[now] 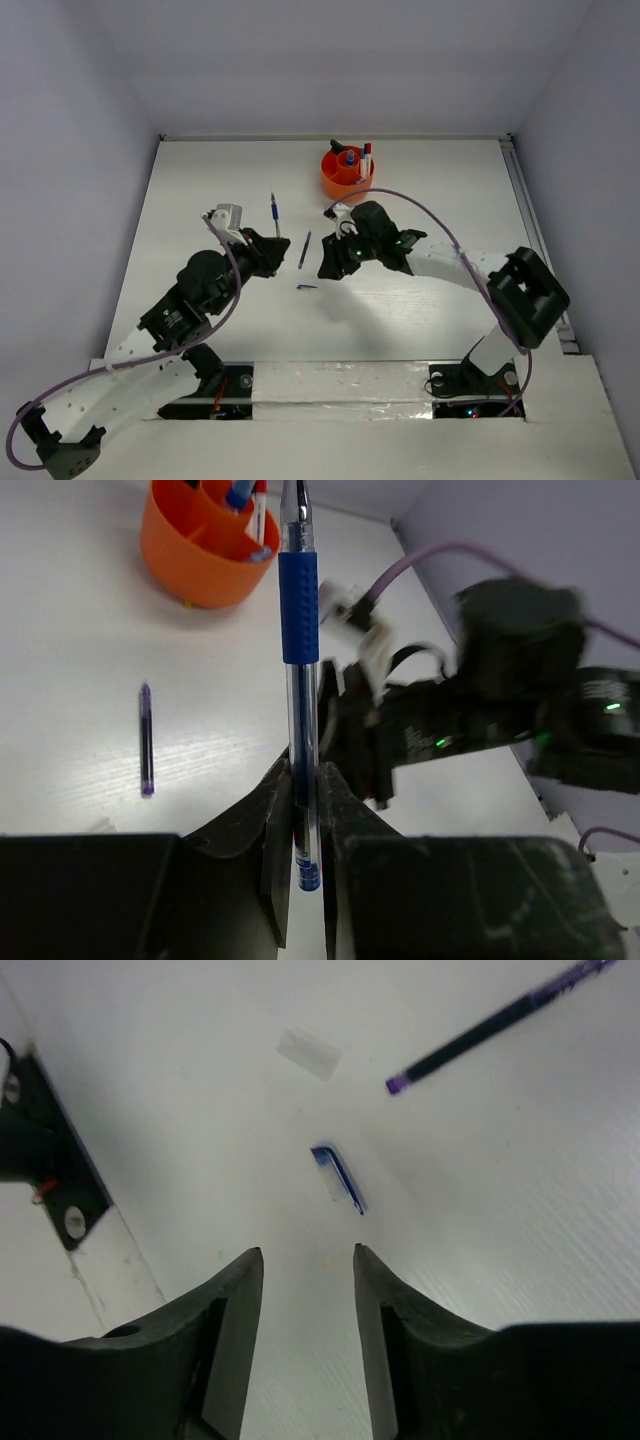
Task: Sort the stationery into containers
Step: Close the pen cap on the pen.
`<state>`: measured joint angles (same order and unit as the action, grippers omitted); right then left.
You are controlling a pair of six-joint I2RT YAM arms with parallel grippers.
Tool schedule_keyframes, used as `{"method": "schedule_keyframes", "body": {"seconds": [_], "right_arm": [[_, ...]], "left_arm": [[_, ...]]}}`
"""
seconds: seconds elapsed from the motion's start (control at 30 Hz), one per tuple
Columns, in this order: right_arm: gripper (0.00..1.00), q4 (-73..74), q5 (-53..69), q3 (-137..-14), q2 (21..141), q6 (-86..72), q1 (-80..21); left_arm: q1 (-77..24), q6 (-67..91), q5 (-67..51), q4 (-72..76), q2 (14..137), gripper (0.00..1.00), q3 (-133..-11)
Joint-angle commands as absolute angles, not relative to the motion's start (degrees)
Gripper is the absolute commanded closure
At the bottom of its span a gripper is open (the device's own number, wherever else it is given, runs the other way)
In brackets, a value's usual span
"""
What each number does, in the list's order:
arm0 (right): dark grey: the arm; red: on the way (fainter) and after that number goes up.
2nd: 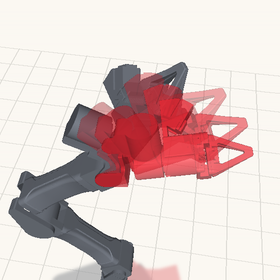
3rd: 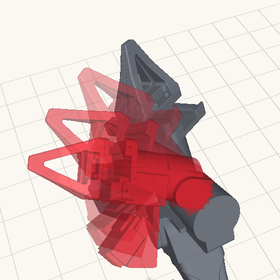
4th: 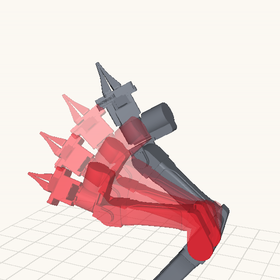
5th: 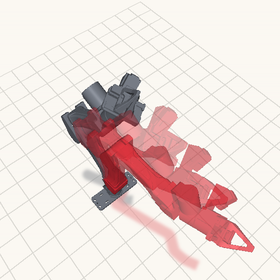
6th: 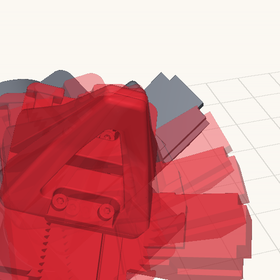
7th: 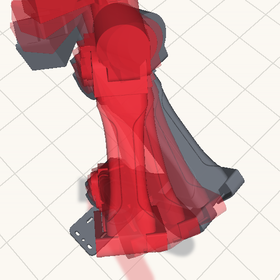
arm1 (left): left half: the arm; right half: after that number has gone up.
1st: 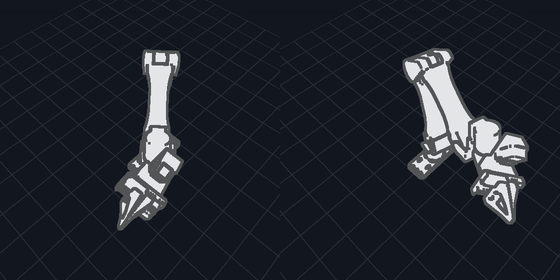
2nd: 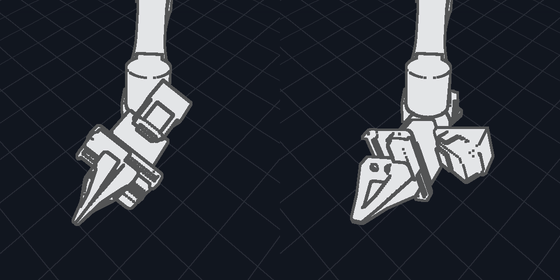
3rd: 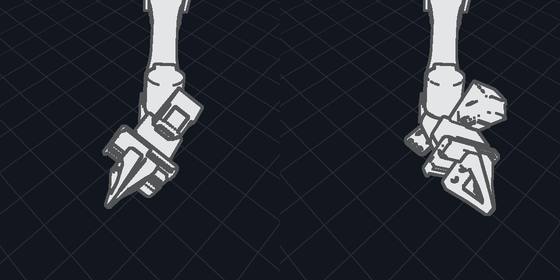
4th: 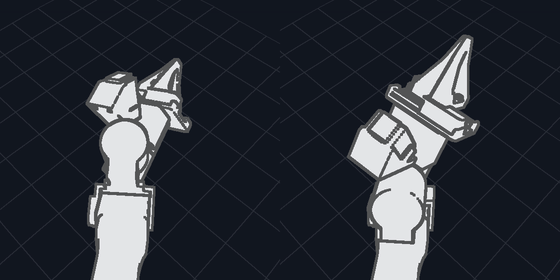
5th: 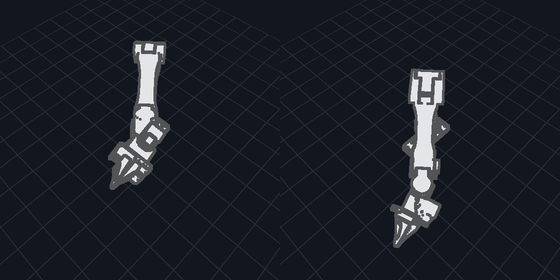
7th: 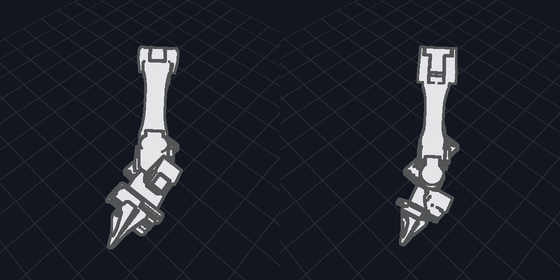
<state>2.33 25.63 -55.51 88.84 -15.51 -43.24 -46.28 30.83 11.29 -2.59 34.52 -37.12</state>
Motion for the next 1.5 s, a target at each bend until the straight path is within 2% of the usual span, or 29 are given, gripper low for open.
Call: {"method": "schedule_keyframes", "body": {"seconds": [0.0,0.33,0.5,0.8,1.1,1.13,1.2,1.33,1.47], "right_arm": [[0.50,8.2,27.5,-60.3,93.2,-8.1,-44.2],[0.45,12.1,16.7,-70.3,105.3,-6.9,-50.4],[0.45,13.4,10.6,-72.9,108.8,-5.5,-53.4],[0.46,14.2,1.2,-75.0,113.5,-3.9,-57.5],[0.64,17.2,-7.8,-75.5,115.6,-4.2,-61.1],[0.72,18.3,-8.6,-75.5,115.8,-4.4,-61.6],[0.74,19.2,-10.7,-75.2,116.1,-4.9,-61.6],[0.95,19.3,-11.0,-73.5,115.9,-8.0,-62.1],[1.00,17.5,-13.3,-70.8,112.6,-11.2,-62.1]], "left_arm": [[-45.5,27.4,15.6,-6.6,32.4,1.00,-41.8],[-44.1,26.4,12.0,-5.5,31.4,1.00,-40.7],[-41.5,26.6,7.4,-4.0,32.1,1.00,-41.3],[-41.0,26.6,6.3,-3.7,31.6,1.00,-41.9],[-41.0,26.8,7.6,-4.8,30.5,1.00,-42.3],[-41.0,26.9,7.6,-4.8,30.6,1.00,-42.4],[-41.0,27.1,7.6,-4.8,30.7,1.00,-42.5],[-41.0,27.5,7.3,-4.1,30.7,1.00,-42.3],[-41.0,28.1,6.4,-3.0,30.9,1.00,-41.5]]}}
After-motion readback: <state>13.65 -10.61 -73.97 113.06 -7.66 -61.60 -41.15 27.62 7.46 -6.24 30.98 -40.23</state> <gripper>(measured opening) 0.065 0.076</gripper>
